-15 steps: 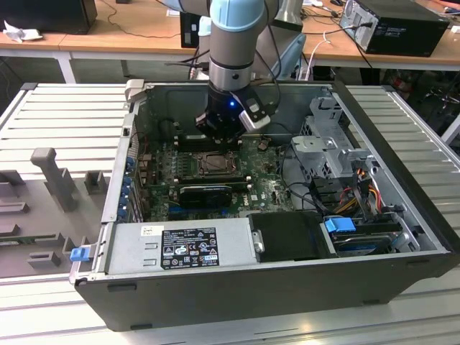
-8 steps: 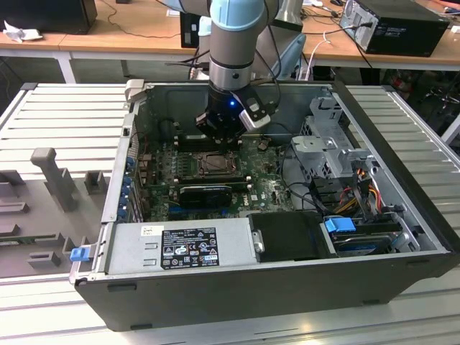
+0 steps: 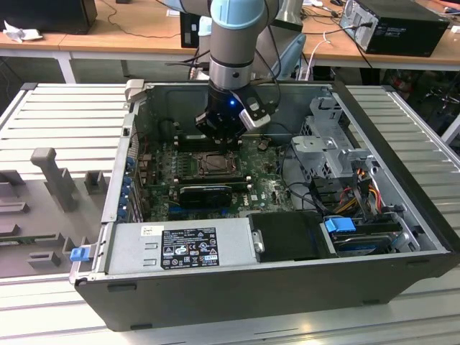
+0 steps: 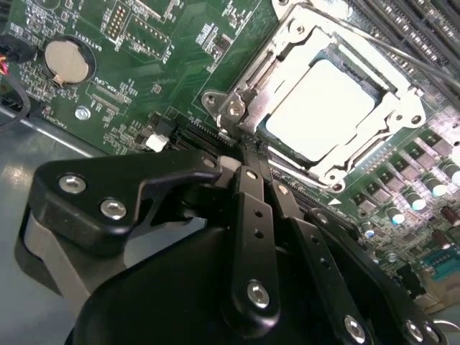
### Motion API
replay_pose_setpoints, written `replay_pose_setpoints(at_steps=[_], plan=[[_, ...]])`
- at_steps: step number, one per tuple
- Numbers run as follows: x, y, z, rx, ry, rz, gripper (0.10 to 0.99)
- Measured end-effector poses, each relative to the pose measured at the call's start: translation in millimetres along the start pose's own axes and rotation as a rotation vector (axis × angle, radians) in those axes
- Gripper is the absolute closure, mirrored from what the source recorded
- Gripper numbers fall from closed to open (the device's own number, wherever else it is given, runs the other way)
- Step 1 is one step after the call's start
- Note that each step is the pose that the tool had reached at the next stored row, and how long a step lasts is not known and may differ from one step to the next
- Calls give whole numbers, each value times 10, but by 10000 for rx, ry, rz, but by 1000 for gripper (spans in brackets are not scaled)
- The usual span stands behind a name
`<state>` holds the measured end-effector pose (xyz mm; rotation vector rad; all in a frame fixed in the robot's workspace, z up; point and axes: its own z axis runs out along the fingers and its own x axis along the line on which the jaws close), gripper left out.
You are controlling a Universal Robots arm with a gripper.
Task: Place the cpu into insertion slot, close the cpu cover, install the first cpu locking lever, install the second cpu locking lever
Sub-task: 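Install the first cpu locking lever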
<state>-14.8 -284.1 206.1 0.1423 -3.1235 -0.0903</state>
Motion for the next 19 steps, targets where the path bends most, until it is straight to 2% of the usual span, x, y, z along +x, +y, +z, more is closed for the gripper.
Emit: replay_pose_setpoints(at_steps=[2, 3, 5, 7, 8, 9, 10, 11, 13, 14, 15, 19], plan=[[-2, 2, 0, 9, 8, 2, 980], [-5, 4, 5, 48, 12, 2, 980], [-12, 12, 27, 249, 31, 4, 980], [-17, 23, 34, 283, 37, 6, 980], [-22, 29, 41, 268, 31, 3, 980], [-23, 29, 44, 179, 26, 3, 980], [-24, 29, 48, 28, 12, 1, 980], [-25, 30, 45, -11, 6, 1, 980], [-25, 34, 9, -18, 3, 1, 980], [-23, 37, -71, -12, 7, 1, 980], [-23, 40, -109, -11, 7, 1, 980], [-21, 9, -124, -11, 7, 0, 980]])
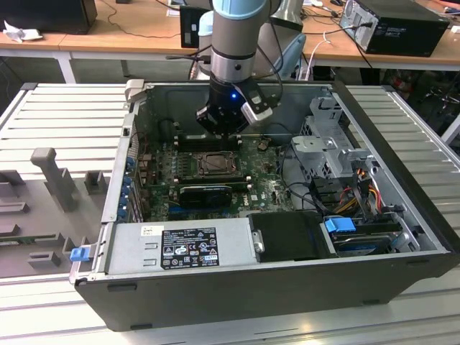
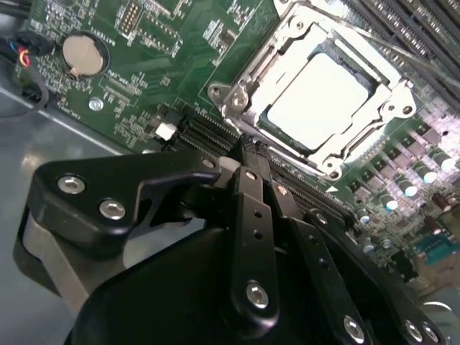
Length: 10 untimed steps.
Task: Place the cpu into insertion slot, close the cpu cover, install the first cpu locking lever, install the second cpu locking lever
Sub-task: 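Install the first cpu locking lever, then install the second cpu locking lever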
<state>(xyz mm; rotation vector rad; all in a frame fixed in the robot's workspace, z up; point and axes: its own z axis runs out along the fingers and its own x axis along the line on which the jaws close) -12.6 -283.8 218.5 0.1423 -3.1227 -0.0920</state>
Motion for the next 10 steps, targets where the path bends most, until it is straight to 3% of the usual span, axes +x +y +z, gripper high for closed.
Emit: replay_pose_setpoints(at_steps=[10], plan=[[6, -75, -5, 1, 0, 0, 980]])
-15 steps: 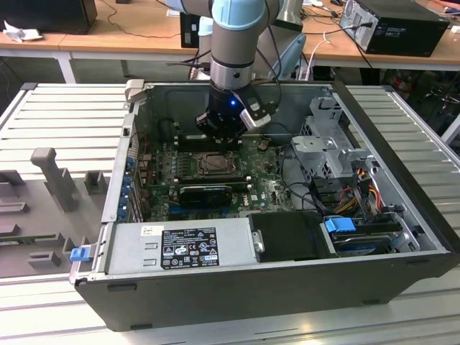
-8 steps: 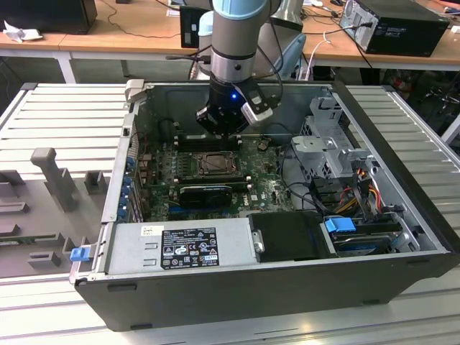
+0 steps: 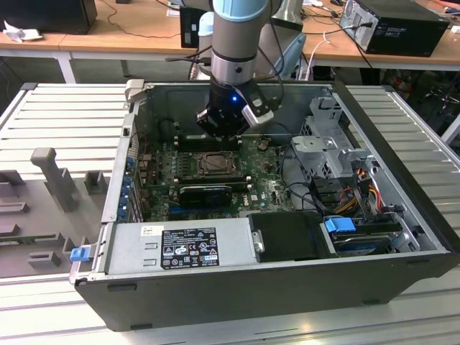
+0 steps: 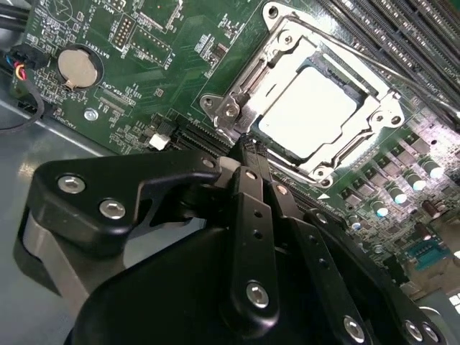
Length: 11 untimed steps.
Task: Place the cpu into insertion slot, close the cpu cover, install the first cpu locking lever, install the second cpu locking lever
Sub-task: 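Install the second cpu locking lever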
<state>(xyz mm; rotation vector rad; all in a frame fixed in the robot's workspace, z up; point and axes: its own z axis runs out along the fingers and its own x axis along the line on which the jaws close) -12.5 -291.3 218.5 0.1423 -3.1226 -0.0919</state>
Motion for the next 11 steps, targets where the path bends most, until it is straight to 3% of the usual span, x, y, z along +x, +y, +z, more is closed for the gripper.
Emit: replay_pose_setpoints(at_steps=[6, 9, 11], plan=[[3, -69, -4, 0, 0, 0, 980], [10, -146, -9, -2, -1, 0, 980], [11, -148, -37, -1, -1, 5, 980]])
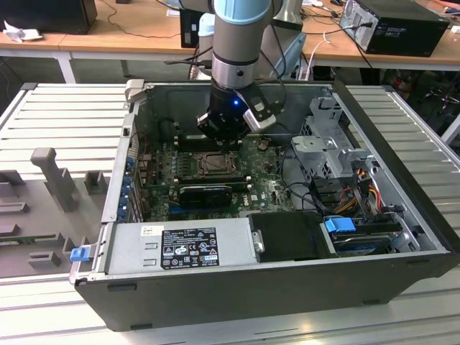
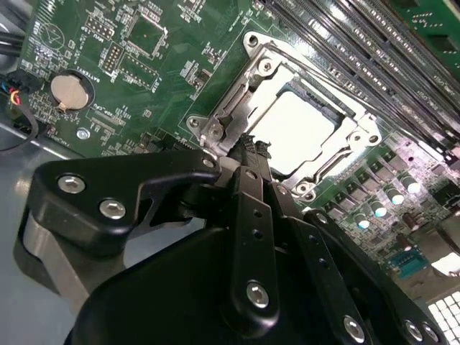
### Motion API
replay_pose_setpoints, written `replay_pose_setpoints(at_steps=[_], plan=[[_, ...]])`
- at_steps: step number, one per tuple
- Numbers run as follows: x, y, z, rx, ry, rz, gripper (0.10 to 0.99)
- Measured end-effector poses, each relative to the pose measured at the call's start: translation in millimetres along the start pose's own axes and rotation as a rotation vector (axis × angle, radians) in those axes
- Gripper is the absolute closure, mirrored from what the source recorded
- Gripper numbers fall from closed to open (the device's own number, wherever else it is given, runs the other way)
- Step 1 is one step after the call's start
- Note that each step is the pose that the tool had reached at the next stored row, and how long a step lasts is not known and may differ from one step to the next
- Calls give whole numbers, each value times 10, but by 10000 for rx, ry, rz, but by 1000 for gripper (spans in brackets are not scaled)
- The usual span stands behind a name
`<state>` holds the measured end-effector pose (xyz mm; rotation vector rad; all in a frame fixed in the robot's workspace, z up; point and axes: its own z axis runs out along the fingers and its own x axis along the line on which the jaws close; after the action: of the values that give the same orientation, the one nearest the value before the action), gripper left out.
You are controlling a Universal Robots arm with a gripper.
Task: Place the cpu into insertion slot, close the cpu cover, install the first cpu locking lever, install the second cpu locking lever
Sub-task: 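Install the second cpu locking lever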
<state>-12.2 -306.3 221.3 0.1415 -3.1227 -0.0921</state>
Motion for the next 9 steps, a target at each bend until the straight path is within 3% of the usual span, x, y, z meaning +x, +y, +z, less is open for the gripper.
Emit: replay_pose_setpoints(at_steps=[9], plan=[[3, 6, -195, -1, -1, 14, 980]])
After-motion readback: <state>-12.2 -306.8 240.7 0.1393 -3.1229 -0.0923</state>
